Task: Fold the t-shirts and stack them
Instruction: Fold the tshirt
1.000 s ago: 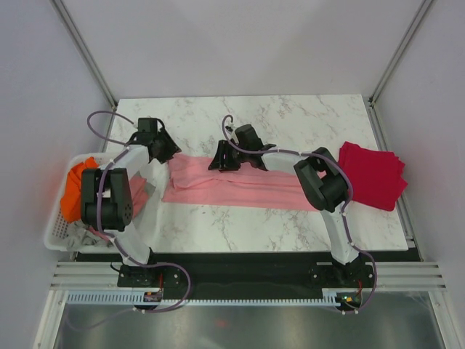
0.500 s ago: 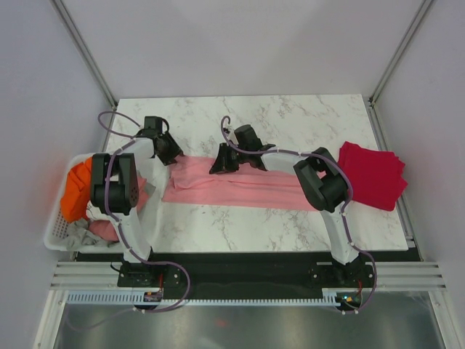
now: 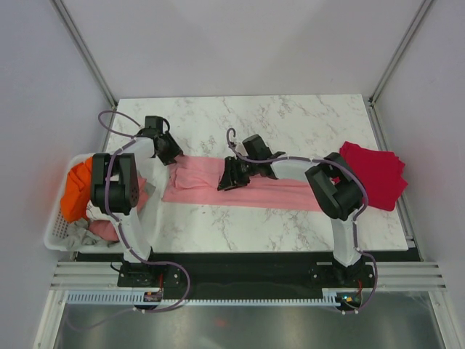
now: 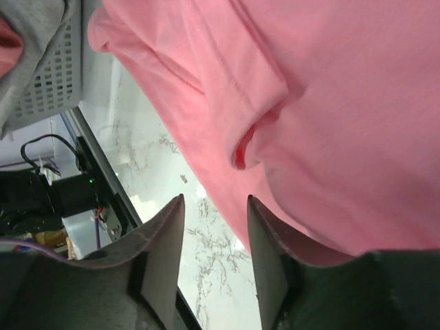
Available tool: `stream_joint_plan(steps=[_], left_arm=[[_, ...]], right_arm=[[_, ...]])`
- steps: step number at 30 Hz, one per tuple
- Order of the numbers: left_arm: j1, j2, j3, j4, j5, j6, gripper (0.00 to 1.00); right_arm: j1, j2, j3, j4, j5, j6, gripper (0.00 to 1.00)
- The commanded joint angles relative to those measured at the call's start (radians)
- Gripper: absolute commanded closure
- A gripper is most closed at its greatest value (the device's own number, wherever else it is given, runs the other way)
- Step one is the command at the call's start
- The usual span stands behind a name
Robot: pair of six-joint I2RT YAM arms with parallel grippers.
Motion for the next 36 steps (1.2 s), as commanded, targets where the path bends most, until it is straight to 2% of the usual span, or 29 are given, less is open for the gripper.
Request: stream_joint_plan(steps=[1,4,8,11,12,14,15,17,23,28,36], left_arm=[[0.001,0.006,0.018,-0.048,-0.052,0.042,0.50],[0.001,0.004,0.021,-0.051,-0.041,0.044,0.50],[0.001,-0.005,0.020,-0.052,-0.036,0.053,0.50],[0.001,-0.019,0.015,-0.052,-0.027,0.067,0.50],[0.001,-0.022,0.012,-0.052,-0.021,0.070,0.50],[0.001,-0.030,0.009,-0.052,-0.022,0.073,0.50],[0.001,-0.033,0.008,-0.055,-0.027,0.075,0.50],[0.001,-0.039,0.005,-0.057,-0.025,0.078,0.50],[0.001,-0.112,-0.012,-0.066,-0.030,0.094,0.48],[0.000,-0.182,-0.037,-0.063,-0.006,0.099,0.48],[-0.028,-0.120,-0.009,-0.038,0.126,0.096,0.48]], right_arm=[[0.004,-0.092,-0.036,-0.005,-0.028,-0.048,0.49],[0.004,-0.109,-0.036,-0.006,-0.010,-0.054,0.42],[-0.001,-0.094,0.032,-0.017,-0.002,-0.050,0.38],[-0.015,-0.071,0.102,-0.033,-0.012,-0.053,0.30],[-0.018,-0.059,0.117,-0.033,-0.025,-0.054,0.25],[-0.030,-0.043,0.171,-0.037,-0.038,-0.056,0.22],[-0.033,-0.022,0.190,-0.040,-0.048,-0.056,0.16],[-0.038,-0.004,0.249,-0.048,-0.066,-0.057,0.13],[-0.036,0.078,0.370,-0.049,-0.063,-0.028,0.13],[-0.033,0.162,0.428,0.018,-0.074,0.039,0.15],[-0.006,0.303,0.531,0.058,-0.065,0.088,0.16]])
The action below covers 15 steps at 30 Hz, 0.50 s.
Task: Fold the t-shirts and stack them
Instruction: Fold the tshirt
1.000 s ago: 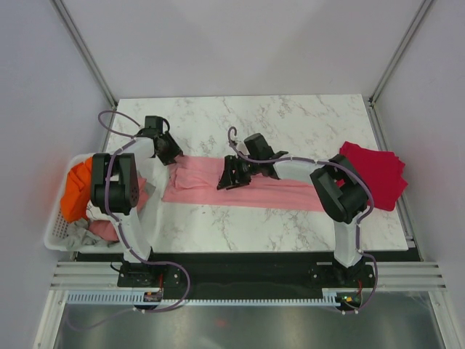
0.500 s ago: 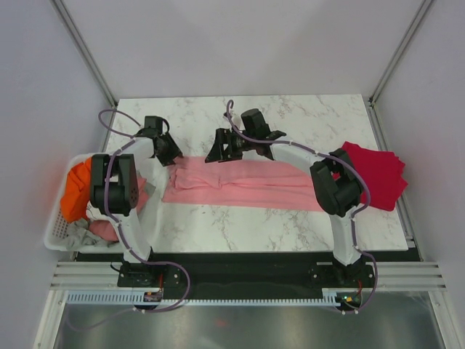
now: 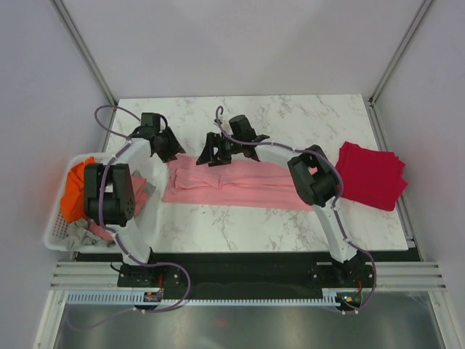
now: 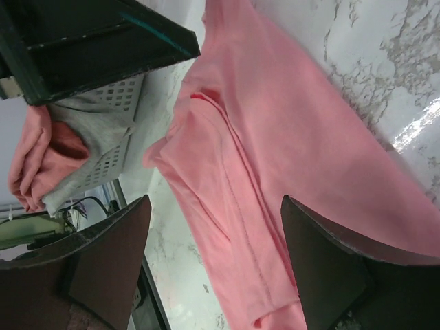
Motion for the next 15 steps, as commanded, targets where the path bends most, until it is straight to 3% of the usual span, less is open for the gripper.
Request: stream_joint_plan(steps=[1,6,15], left_arm=[[-0.017,0.060,0.034,0.009,0.075,0.032,0.48],[-0.023,0.128,0.062,0.006,0.120,0.029,0.49],[-0.025,0.192,0.104,-0.041,0.055,0.034,0.49]], right_arm=[[0.015,0.040,0.075,0.049,-0.015,0.033,0.16],[0.032,0.085,0.091,0.058,-0.029,0.046,0.16],[0.053,0.082,0.023,0.133,-0.109,0.106,0.17]])
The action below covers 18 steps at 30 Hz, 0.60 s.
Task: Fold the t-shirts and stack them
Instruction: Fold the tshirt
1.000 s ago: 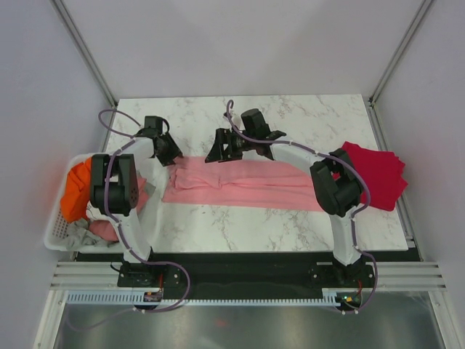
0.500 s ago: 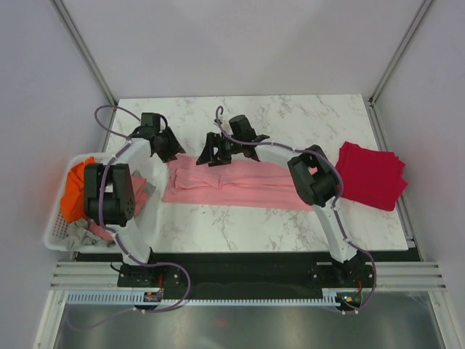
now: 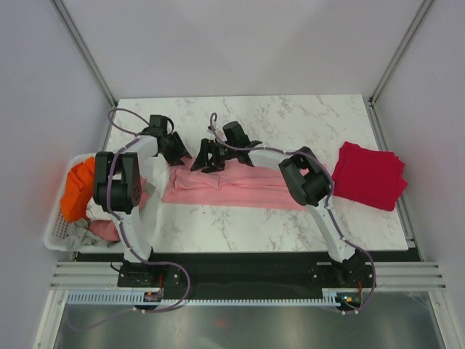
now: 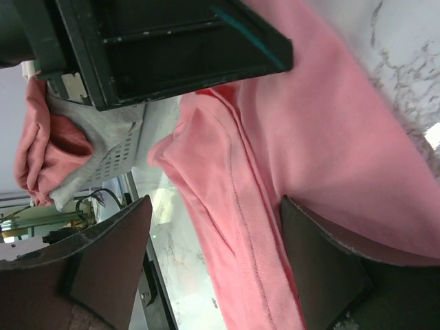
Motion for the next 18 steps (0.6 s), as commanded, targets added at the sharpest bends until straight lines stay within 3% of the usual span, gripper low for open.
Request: stream_joint_plan(steps=[1,5,10,13,16,18], left_arm=[[-0.002,0.038,0.050,-0.033,-0.019,0.034,0.49],[-0.002,0.039,0.050,-0.041,-0.036,0.037,0.49],[-0.002,0.041,0.056,-0.050,-0.050,0.043,0.49],[-0.002,0.042,0.059,-0.052,-0.053,0.046,0.49],[-0.002,0.045,0.062,-0.053,-0.056,0.048,0.49],[-0.002,0.050,0.063,-0.055,-0.056,0.049,0.49]], right_arm=[[0.015,-0.037,-0.041,0.072,-0.052,0.026,0.17],[0.027,-0.077,-0.096,0.076,-0.066,0.025,0.19],[0.044,-0.113,-0.156,0.067,-0.100,0.012,0.33],[0.053,-0.157,-0.197,0.053,-0.103,-0.015,0.34],[0.062,-0.197,-0.214,0.009,-0.101,-0.058,0.44],[0.068,-0.222,-0.219,-0.035,-0.095,-0.083,0.57]])
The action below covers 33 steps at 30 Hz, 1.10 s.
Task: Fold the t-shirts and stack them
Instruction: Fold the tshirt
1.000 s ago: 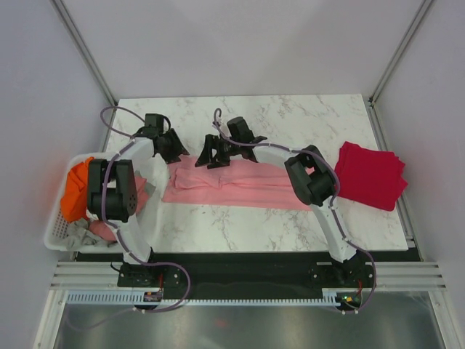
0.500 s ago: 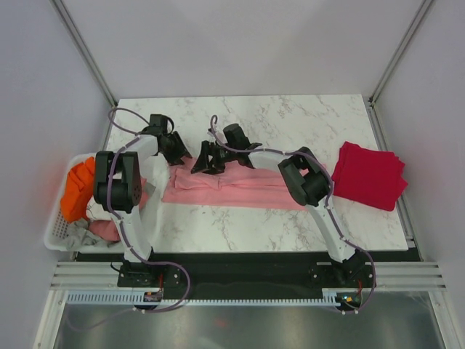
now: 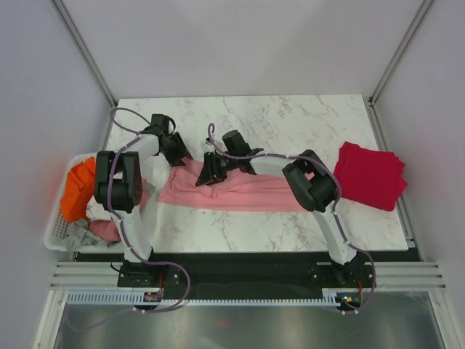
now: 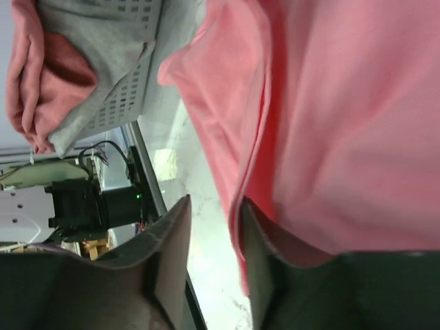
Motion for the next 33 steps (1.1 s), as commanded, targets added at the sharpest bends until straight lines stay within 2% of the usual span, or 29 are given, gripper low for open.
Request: stream_joint_plan(steps=[1,2,5,9,10,11,14,22,29,30,33], left_arm=[[0.004,0.028,0.031,-0.006,-0.054,0.048,0.49],[0.004,0.029,0.033,-0.006,-0.055,0.046,0.49],[0.004,0.031,0.033,-0.008,-0.060,0.049,0.49],[0.004,0.029,0.036,-0.011,-0.061,0.054,0.49],[0.005,0.029,0.036,-0.011,-0.061,0.054,0.49],[0.005,0.029,0.037,-0.011,-0.061,0.054,0.49],[0.005,0.028,0.037,-0.014,-0.061,0.054,0.49],[0.005,0.023,0.040,-0.017,-0.060,0.058,0.49],[0.005,0.033,0.048,-0.016,-0.054,0.058,0.49],[0.005,0.031,0.049,-0.016,-0.052,0.058,0.49],[0.005,0.031,0.051,-0.016,-0.047,0.060,0.49]], right_arm=[[0.022,-0.103,-0.010,-0.070,-0.045,-0.073,0.60],[0.027,-0.118,-0.011,-0.100,-0.030,-0.096,0.65],[0.028,-0.136,-0.011,-0.155,-0.010,-0.135,0.69],[0.028,-0.135,-0.005,-0.208,0.030,-0.166,0.61],[0.028,-0.132,-0.001,-0.214,0.038,-0.169,0.56],[0.028,-0.123,0.005,-0.218,0.047,-0.173,0.42],[0.028,-0.101,0.030,-0.234,0.079,-0.193,0.34],[0.074,-0.109,0.056,-0.275,0.148,-0.259,0.36],[0.191,-0.179,0.076,-0.412,0.587,-0.397,0.50],[0.206,-0.175,0.088,-0.439,0.678,-0.416,0.50],[0.257,-0.164,0.121,-0.461,0.805,-0.462,0.51]])
